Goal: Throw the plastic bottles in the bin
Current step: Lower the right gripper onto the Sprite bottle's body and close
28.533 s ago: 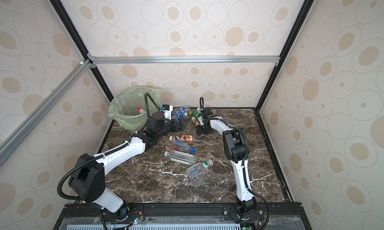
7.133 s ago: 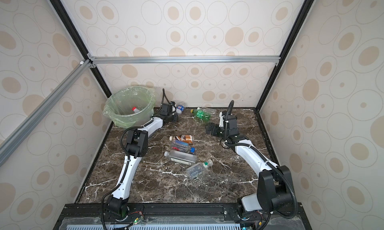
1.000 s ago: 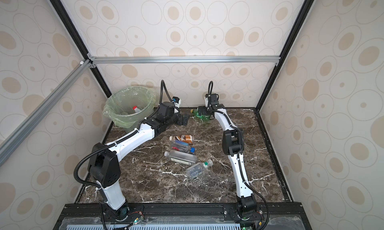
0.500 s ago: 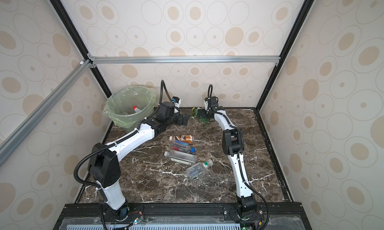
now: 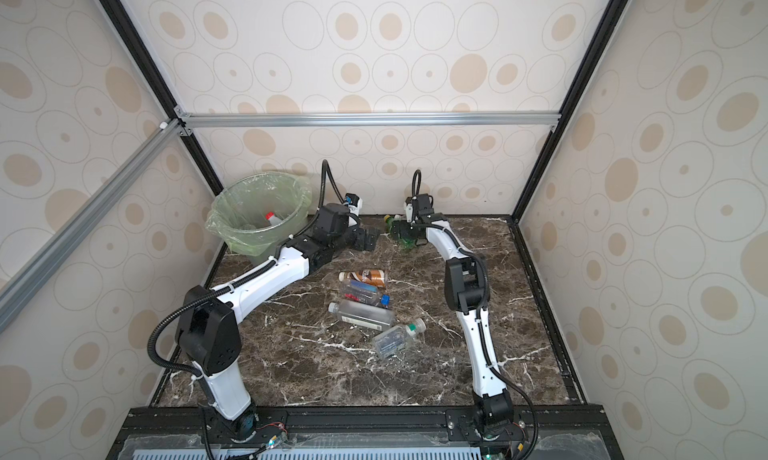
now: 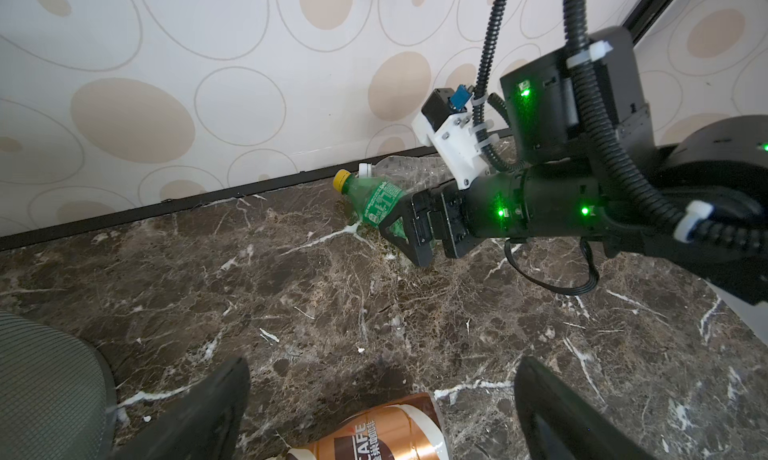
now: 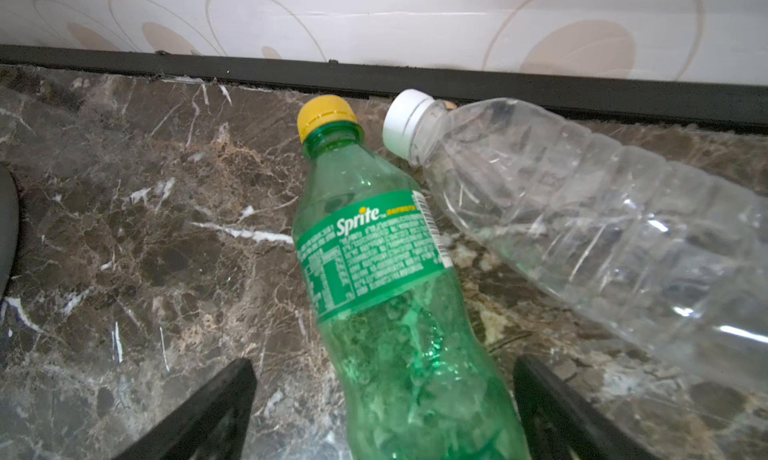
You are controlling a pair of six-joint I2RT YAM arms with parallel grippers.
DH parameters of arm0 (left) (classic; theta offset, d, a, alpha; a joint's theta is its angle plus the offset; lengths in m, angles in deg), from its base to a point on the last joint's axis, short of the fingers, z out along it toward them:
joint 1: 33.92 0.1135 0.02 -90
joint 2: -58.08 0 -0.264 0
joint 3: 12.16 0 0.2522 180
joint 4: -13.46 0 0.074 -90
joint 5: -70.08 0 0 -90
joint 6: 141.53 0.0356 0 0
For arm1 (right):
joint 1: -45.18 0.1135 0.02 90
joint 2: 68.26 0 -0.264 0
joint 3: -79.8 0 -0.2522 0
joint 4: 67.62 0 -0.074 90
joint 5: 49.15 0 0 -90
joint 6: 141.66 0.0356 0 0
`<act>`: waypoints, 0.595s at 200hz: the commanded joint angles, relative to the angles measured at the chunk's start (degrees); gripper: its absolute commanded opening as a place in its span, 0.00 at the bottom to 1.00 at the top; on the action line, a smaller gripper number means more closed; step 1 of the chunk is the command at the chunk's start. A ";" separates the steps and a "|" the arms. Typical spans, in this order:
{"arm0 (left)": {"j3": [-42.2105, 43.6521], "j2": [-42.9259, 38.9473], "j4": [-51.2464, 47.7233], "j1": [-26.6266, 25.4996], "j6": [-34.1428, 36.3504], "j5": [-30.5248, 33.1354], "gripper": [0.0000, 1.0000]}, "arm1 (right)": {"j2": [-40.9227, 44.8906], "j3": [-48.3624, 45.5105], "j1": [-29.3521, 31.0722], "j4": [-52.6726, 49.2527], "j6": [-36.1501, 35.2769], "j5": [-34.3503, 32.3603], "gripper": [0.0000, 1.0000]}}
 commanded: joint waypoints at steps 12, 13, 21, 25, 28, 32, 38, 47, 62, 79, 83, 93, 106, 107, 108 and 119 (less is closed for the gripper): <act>-2.35 -0.73 0.77 0.14 -0.43 -0.64 0.99 | 2.43 -0.77 1.02 -0.93 -1.20 -0.48 0.99; -2.35 -0.73 0.73 0.15 -0.41 -0.64 0.99 | 2.43 -0.77 1.05 -0.98 -1.22 -0.51 0.99; -2.34 -0.77 0.87 0.10 -0.47 -0.69 0.99 | 2.22 -0.70 1.08 -1.29 -1.31 -0.67 0.97; -2.35 -0.79 0.87 0.14 -0.47 -0.69 0.99 | 2.16 -0.75 1.18 -1.42 -1.33 -0.67 0.97; -2.35 -0.77 0.87 0.08 -0.47 -0.68 0.99 | 2.16 -0.77 1.24 -1.53 -1.34 -0.63 0.96; -2.35 -0.75 0.87 0.16 -0.48 -0.73 0.99 | 2.16 -0.77 1.25 -1.55 -1.47 -0.70 0.96; -2.35 -0.65 0.87 0.10 -0.56 -0.74 0.99 | 2.12 -0.92 1.38 -1.58 -1.53 -0.78 0.95; -2.35 -0.63 0.95 0.16 -0.58 -0.69 0.99 | 2.02 -0.97 1.34 -1.58 -1.59 -0.88 0.94; -2.35 -0.63 0.95 0.13 -0.56 -0.69 0.99 | 1.65 -0.81 1.34 -1.64 -1.54 -1.05 0.90; -2.34 -0.55 0.91 0.11 -0.64 -0.73 0.99 | 1.27 -0.59 1.34 -1.88 -1.42 -1.07 0.88; -2.26 -0.58 0.93 0.10 -0.56 -0.69 0.99 | 1.18 -0.43 1.35 -1.89 -1.36 -1.07 0.87; -2.30 -0.55 0.95 0.09 -0.49 -0.73 0.99 | 0.92 -0.35 1.34 -1.89 -1.37 -0.91 0.87; -2.35 -0.49 0.87 0.09 -0.60 -0.74 0.99 | 0.51 -0.02 1.34 -1.98 -1.22 -0.59 0.87; -2.35 -0.47 0.87 0.13 -0.58 -0.78 0.99 | 0.46 0.00 1.38 -2.03 -1.19 -0.56 0.87; -2.35 -0.46 0.87 0.15 -0.66 -0.76 0.99 | 0.43 0.10 1.41 -2.01 -1.17 -0.55 0.87; -2.30 -0.47 0.95 0.10 -0.74 -0.83 0.99 | 0.22 0.38 1.35 -2.25 -1.22 -0.45 0.86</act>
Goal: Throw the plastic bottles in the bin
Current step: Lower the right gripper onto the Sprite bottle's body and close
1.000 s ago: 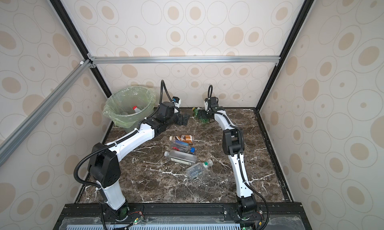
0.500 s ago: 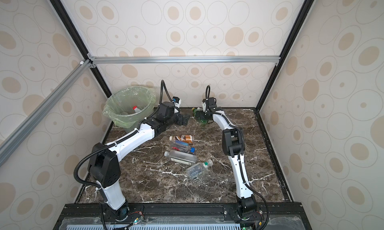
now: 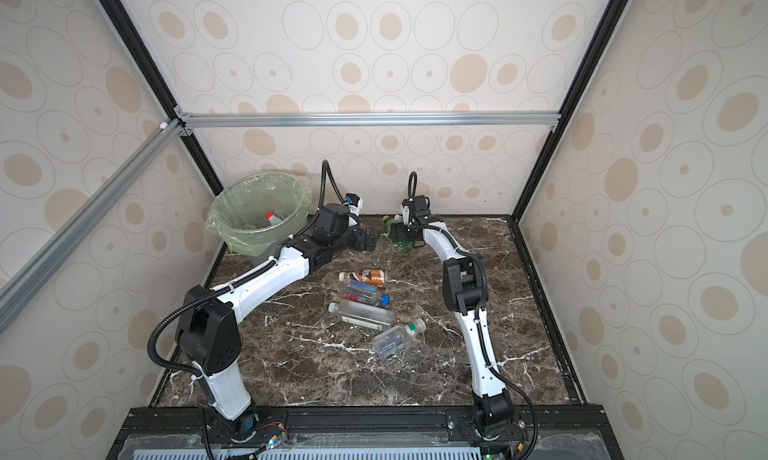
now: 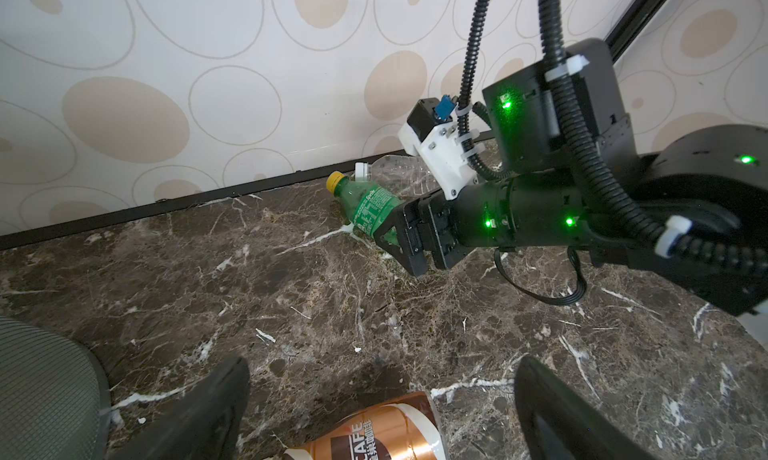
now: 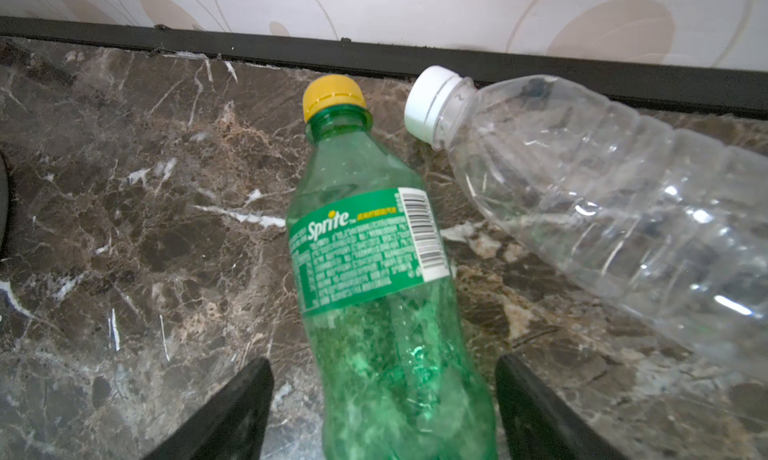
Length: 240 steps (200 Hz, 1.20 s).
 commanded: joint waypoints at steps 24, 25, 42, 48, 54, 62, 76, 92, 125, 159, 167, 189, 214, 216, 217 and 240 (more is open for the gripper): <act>-2.35 -0.54 0.93 0.12 -0.58 -0.04 0.99 | -0.15 0.76 0.31 -1.96 -0.60 -0.06 0.86; -2.35 -0.63 0.94 0.14 -0.57 0.01 0.99 | -0.18 0.75 0.31 -1.98 -0.63 -0.05 0.86; -2.35 -0.88 0.70 0.16 -0.24 0.91 0.99 | -0.68 0.70 1.39 -2.49 -0.83 0.35 0.85; -2.30 -0.87 0.73 0.25 -0.12 1.10 0.99 | -0.79 2.63 1.75 -2.65 -0.89 0.40 0.85; -2.31 -0.81 0.63 0.18 -0.07 1.17 0.99 | -0.96 2.68 1.88 -2.64 -0.93 0.40 0.85; -2.44 -0.83 0.52 0.33 -0.05 1.20 0.99 | -1.07 2.76 1.90 -2.77 -0.92 0.30 0.85; -2.52 -0.79 0.47 0.29 -0.16 1.20 0.99 | -1.48 2.96 2.00 -2.90 -0.92 0.38 0.85; -2.48 -0.79 0.36 0.26 -0.13 1.20 0.99 | -1.85 3.52 2.07 -3.44 -1.09 0.36 0.84; -2.51 -0.46 0.43 0.38 -0.30 1.20 0.99 | -2.53 3.95 2.15 -3.87 -1.09 0.15 0.83; -2.60 0.08 0.12 0.36 -0.70 1.24 0.99 | -3.36 4.54 2.43 -4.73 -1.29 0.05 0.82; -2.61 0.16 0.17 0.36 -0.82 1.20 0.99 | -3.53 4.69 2.49 -4.99 -1.27 -0.04 0.82; -2.45 0.24 -0.05 0.56 -0.76 0.44 0.99 | -3.84 4.79 2.54 -5.25 -1.31 -0.21 0.81; -3.41 1.28 -1.35 0.98 -1.60 -0.47 0.99 | -4.19 4.79 2.65 -5.24 -1.18 0.08 0.79; -3.43 1.32 -1.47 0.96 -1.77 -0.56 0.99 | -4.17 4.81 2.63 -5.21 -1.18 0.13 0.79; -3.46 1.36 -1.44 1.00 -1.82 -0.56 0.99 | -4.17 4.80 2.66 -5.24 -1.18 0.18 0.79; -3.34 1.57 -1.42 1.46 -2.88 -0.93 0.99 | -4.43 4.75 2.85 -5.18 -1.18 0.41 0.77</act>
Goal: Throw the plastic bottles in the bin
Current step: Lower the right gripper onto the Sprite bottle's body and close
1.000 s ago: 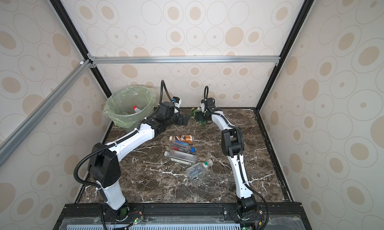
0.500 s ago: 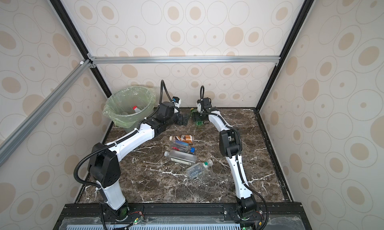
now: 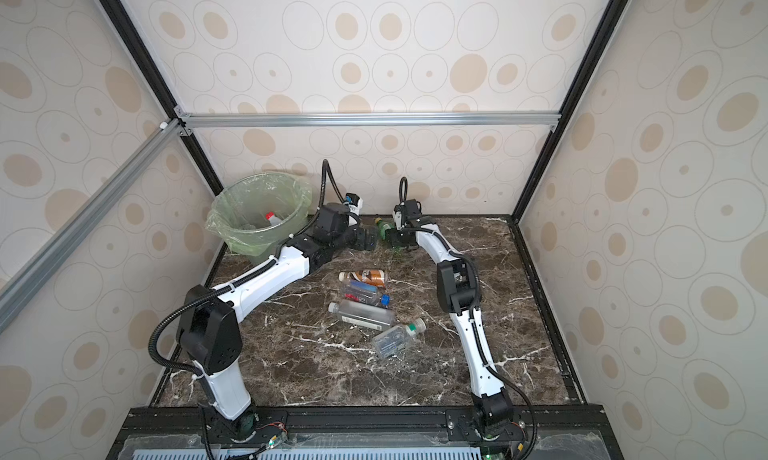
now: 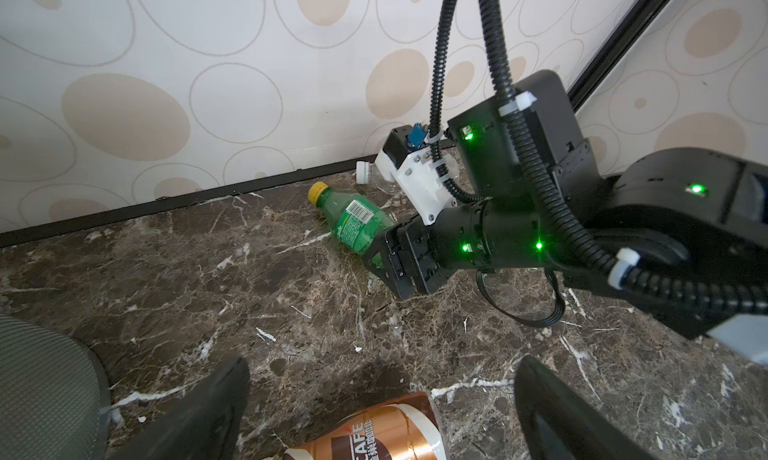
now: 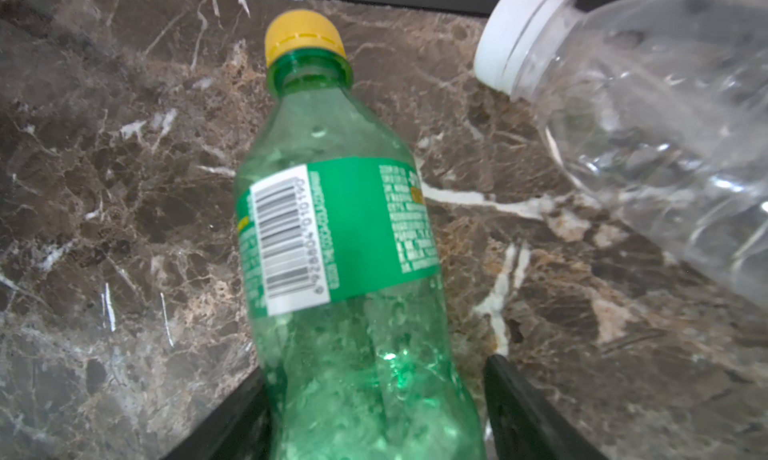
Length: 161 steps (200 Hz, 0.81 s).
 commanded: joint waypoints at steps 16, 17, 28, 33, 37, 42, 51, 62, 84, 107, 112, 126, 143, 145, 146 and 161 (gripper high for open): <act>-2.29 0.94 -1.02 0.89 -2.17 -0.67 0.99 | -1.33 1.33 0.81 -1.67 -0.67 0.29 0.74; -2.31 1.00 -1.02 0.96 -2.16 -0.67 0.99 | -1.37 1.33 0.86 -1.73 -0.72 0.23 0.74; -2.26 1.22 -1.04 1.10 -2.51 -0.74 0.99 | -1.11 0.97 1.04 -1.82 -1.03 0.07 0.72; -2.31 1.31 -1.11 1.19 -2.80 -0.97 0.99 | -0.98 0.69 1.11 -1.75 -1.05 0.07 0.71; -2.41 1.41 -1.25 1.27 -3.01 -1.07 0.99 | -0.85 0.40 1.18 -1.73 -1.04 0.15 0.71; -2.40 1.53 -1.34 1.40 -3.23 -1.36 0.99 | -0.61 0.18 1.23 -1.76 -1.04 0.11 0.70; -2.42 1.61 -1.35 1.54 -3.67 -1.85 0.99 | -0.32 -0.28 1.27 -1.75 -1.10 0.15 0.68; -2.42 1.73 -1.42 1.72 -4.12 -1.75 0.99 | 0.35 -1.15 1.37 -1.53 -1.05 0.16 0.65; -2.42 2.10 -2.08 1.82 -4.26 -0.63 0.99 | 2.07 -4.58 1.43 -0.51 -0.66 0.30 0.60; -2.50 2.25 -2.76 1.90 -4.93 -0.50 0.99 | 4.31 -8.07 1.43 0.25 -0.24 0.79 0.58; -2.48 2.30 -2.78 1.90 -5.23 -0.53 0.99 | 4.95 -8.90 1.42 0.39 -0.16 0.94 0.58; -2.33 2.25 -3.01 1.98 -6.24 -0.34 0.99 | 7.00 -11.90 1.48 0.86 -0.12 0.91 0.57; -1.55 1.96 -2.82 2.21 -7.99 -0.53 0.99 | 10.25 -17.44 1.43 3.37 0.07 0.71 0.56; -1.48 1.95 -2.77 2.24 -8.13 -0.66 0.99 | 10.73 -18.06 1.40 3.56 0.12 0.76 0.56; -1.46 1.91 -2.73 2.25 -8.17 -0.66 0.99 | 10.90 -18.47 1.42 3.74 0.16 0.68 0.56; -0.31 1.43 -1.87 2.52 -10.23 -1.90 0.99 | 13.69 -22.79 1.46 5.24 0.27 0.77 0.55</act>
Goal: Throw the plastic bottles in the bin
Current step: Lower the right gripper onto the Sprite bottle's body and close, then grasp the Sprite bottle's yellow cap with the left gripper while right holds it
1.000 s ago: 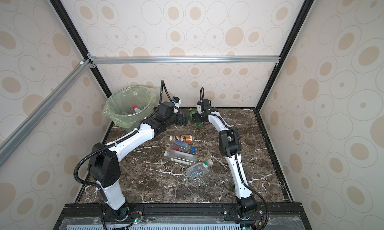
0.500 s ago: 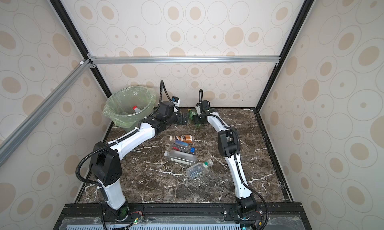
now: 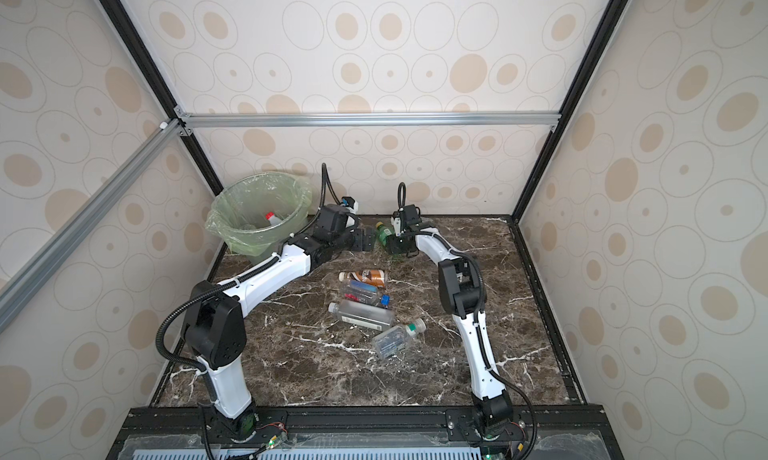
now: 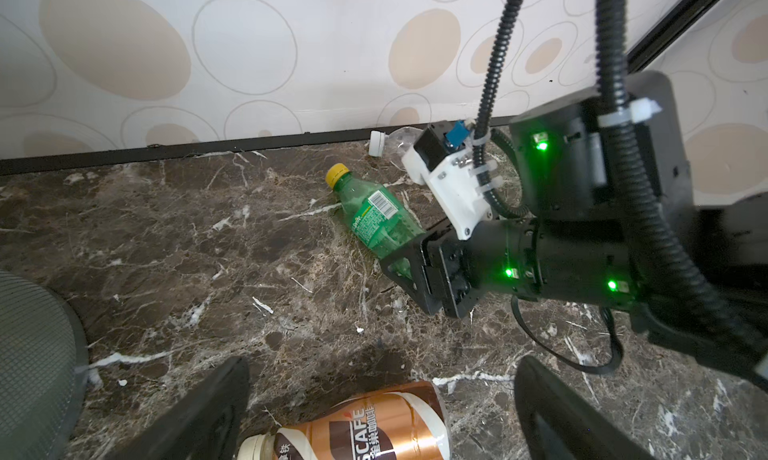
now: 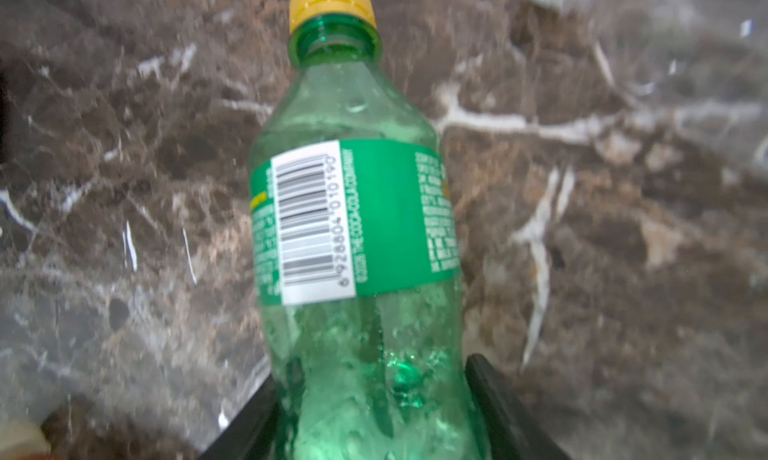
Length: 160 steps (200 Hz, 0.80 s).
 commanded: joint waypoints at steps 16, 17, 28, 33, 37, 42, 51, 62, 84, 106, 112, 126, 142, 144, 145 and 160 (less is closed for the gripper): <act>1.00 -0.86 1.30 1.29 -6.15 -2.39 0.99 | 7.42 -10.23 0.37 1.35 0.61 0.44 0.54; 1.04 -0.86 1.30 1.31 -6.26 -2.48 0.99 | 7.55 -10.46 0.36 1.44 0.64 0.45 0.54; 1.70 -1.07 1.89 1.40 -7.60 -3.51 0.99 | 9.78 -13.74 0.35 2.60 0.94 0.40 0.54; 1.91 -1.13 2.09 1.49 -8.15 -4.05 0.99 | 10.76 -15.11 0.39 3.20 1.02 0.53 0.53; 2.05 -1.13 2.26 1.50 -8.53 -4.61 0.99 | 11.52 -16.19 0.33 3.52 1.17 0.56 0.53; 2.17 -1.12 2.44 1.49 -9.08 -5.17 0.99 | 12.59 -17.55 0.42 3.98 1.29 0.59 0.53; 2.24 -1.06 2.58 1.66 -10.17 -6.44 0.99 | 14.50 -19.69 0.42 4.72 1.55 0.79 0.53; 2.36 -1.04 3.03 1.85 -11.68 -8.15 0.99 | 16.74 -22.17 0.42 5.52 1.72 0.84 0.53; 3.00 -1.07 5.45 3.05 -15.91 -13.16 0.99 | 21.58 -26.47 0.42 6.76 2.13 0.67 0.52; 2.54 -1.06 7.87 4.08 -19.40 -16.23 0.99 | 25.93 -29.15 0.40 6.95 2.43 1.22 0.52; 1.90 -0.94 7.94 4.22 -19.94 -16.51 0.99 | 27.06 -29.72 0.45 6.92 2.42 1.31 0.52; 0.21 -0.15 8.08 4.53 -20.88 -17.08 0.99 | 29.80 -31.03 0.61 6.88 2.95 1.36 0.52; -2.21 1.24 8.58 5.15 -22.39 -18.72 0.99 | 33.05 -32.65 0.95 7.50 3.66 1.34 0.52; -2.60 1.47 8.60 5.20 -22.55 -18.80 0.99 | 33.43 -32.81 1.07 7.57 3.74 1.40 0.51; -2.83 1.58 8.60 5.28 -22.68 -18.99 0.99 | 33.65 -32.91 1.11 7.63 3.78 1.36 0.51; -6.01 3.18 8.41 5.95 -24.28 -20.18 0.99 | 36.23 -33.56 1.73 7.62 3.90 1.26 0.51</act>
